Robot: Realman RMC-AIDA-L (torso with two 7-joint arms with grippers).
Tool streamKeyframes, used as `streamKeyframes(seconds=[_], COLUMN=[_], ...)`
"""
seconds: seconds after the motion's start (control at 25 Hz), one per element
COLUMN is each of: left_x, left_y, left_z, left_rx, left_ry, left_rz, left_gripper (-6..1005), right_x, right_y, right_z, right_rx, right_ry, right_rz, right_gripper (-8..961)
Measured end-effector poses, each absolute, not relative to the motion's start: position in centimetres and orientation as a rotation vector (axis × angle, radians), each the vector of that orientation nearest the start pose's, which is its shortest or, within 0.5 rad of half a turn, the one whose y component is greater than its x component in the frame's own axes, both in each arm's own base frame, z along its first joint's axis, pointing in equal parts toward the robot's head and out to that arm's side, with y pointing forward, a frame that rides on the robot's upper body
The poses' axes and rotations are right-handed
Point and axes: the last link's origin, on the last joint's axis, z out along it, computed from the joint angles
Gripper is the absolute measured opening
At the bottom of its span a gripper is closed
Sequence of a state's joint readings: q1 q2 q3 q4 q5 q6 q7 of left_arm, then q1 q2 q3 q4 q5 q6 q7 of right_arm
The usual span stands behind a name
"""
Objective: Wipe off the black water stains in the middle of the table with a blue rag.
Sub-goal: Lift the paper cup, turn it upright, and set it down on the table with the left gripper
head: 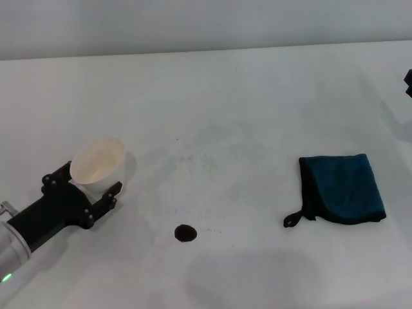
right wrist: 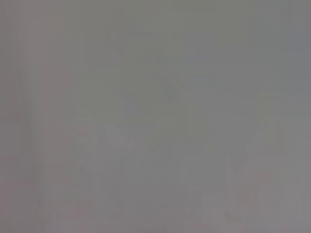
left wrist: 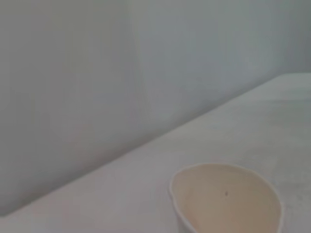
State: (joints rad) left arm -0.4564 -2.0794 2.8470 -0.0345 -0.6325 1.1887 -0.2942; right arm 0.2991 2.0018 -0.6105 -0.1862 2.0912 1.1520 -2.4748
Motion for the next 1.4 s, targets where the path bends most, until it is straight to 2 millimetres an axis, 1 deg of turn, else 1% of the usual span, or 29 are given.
streamKeyframes(seconds=[0.24,0.6,1.04,1.24,1.4], left_x=[-33.0,-33.0,-33.6,-33.9,-34.1], left_y=[27.8,27.5,26.5,25.7,24.9], left_z=[-7.4,-7.3,-7.5,-7.6,-7.7], left_rx=[-2.309,-2.297,-2.285,-2.269,-2.245], left_ry=[-0.271,-0.279,-0.285,-0.297,-0.27], left_rz=[-0.508,-0.531,-0.516,-0.51,-0.502], left_gripper=[707,874,881,881,882], right_x=[40.4,40.4,40.4,40.5,40.5], right_y=[29.3,29.4,29.3,29.2,29.1], right_z=[5.3,5.4,5.4,5.4,5.3], right_rx=[-1.61,-1.611,-1.613,-1.613,-1.613], right_ry=[0.755,0.752,0.751,0.753,0.757], right_rz=[0.671,0.673,0.667,0.665,0.665], right_gripper=[807,806,804,803,802])
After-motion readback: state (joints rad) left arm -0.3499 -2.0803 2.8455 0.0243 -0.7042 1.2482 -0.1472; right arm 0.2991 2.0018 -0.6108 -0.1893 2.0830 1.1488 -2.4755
